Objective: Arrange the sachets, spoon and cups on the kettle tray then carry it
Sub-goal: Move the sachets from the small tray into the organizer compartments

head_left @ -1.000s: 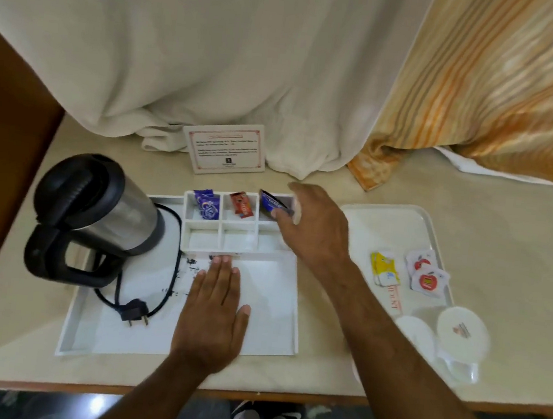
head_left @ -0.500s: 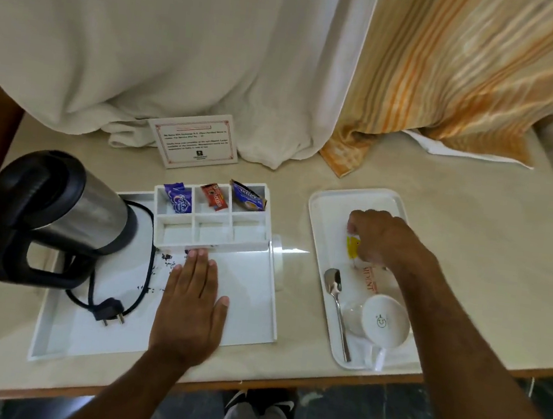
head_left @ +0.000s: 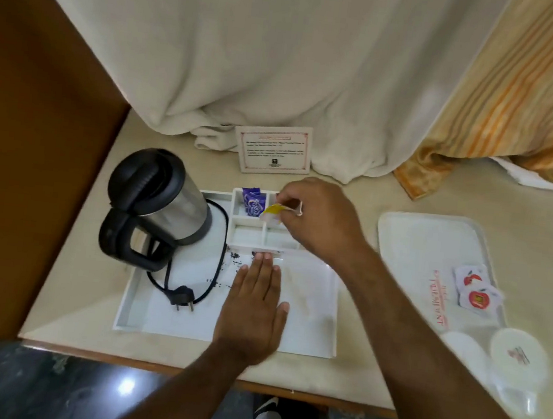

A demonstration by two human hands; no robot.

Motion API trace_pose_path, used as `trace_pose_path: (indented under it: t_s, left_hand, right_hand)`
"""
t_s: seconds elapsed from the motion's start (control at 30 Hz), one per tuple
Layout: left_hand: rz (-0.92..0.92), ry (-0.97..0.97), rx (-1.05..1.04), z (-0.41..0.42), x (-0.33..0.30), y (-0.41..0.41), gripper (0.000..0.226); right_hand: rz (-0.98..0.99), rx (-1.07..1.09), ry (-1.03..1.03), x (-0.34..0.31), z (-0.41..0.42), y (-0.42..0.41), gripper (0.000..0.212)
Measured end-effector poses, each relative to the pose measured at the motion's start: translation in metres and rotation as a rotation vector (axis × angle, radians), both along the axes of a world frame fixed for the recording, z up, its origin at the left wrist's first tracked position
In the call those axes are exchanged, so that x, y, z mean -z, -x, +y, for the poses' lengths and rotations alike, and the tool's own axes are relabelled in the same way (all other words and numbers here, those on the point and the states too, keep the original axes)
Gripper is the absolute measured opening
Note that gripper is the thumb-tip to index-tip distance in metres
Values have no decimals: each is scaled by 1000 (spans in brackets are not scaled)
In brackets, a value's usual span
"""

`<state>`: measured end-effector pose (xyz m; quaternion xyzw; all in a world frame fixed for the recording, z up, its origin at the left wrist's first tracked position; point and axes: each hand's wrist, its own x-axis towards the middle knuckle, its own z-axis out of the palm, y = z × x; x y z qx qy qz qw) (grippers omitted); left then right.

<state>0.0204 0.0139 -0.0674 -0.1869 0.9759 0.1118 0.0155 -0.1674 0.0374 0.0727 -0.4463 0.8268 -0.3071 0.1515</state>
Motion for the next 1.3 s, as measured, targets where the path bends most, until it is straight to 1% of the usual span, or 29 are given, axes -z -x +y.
trace_pose_path:
  t_s: [0.17,0.23,0.3,0.37,0.43,0.57,0.63,0.7,0.8,0.87,0.93,1.0,1.07,1.2,1.27,1.3]
  left_hand:
    - [0,-12,-24,1,0,1,66]
    - [-19,-15,-31,0,1,0,67]
    - [-36,-13,-31,-1,1,0,68]
    - [-45,-15,-33,-2,1,0,68]
    - [-43,-17,-34,-3,0,-1,67]
    - [-15,-18,-16,-2,-1,-1,65]
    - [15,-15,-5,-3,0,-4,64]
    - [41,-14,-4,-5,2,-7,64]
    - [59,-19,4,-4,6,-6,65]
    - [48,-13,7,-3,6,-5,66]
    - [50,-19,10,-4,6,-5,67]
    - [54,-25,12,-3,5,-4,69]
    - [54,-21,7,-4,4,-5,69]
    - [55,-23,9,-3,5,-4,71]
    - [52,-19,9,-4,6,-4,71]
    - [53,-17,10,-4,6,-3,71]
  right_hand:
    - [123,-118,-269,23,-49,-23,17]
    - [200,-163,-346,29,-59,-29,21]
    - [237,-191,-389,35,-63,-32,24]
    - [244,-199,-372,35,-63,-33,25]
    - [224,-173,-287,28,-58,-31,25]
    - [180,-6,-29,-2,-24,-12,17]
    - [230,53,-5,-16,4,10,18]
    - [295,93,-136,-21,40,40,24]
    - [347,167,-474,-12,107,89,33]
    - [341,193,-677,-1,146,110,40]
    - [281,200,-829,10,175,123,49]
    - [206,213,-883,20,198,129,54]
    - [157,200,-867,30,211,133,58]
    - [143,172,-841,43,217,135,63]
    - [141,171,-841,46,218,136,59]
    - [127,175,-841,47,219,135,52]
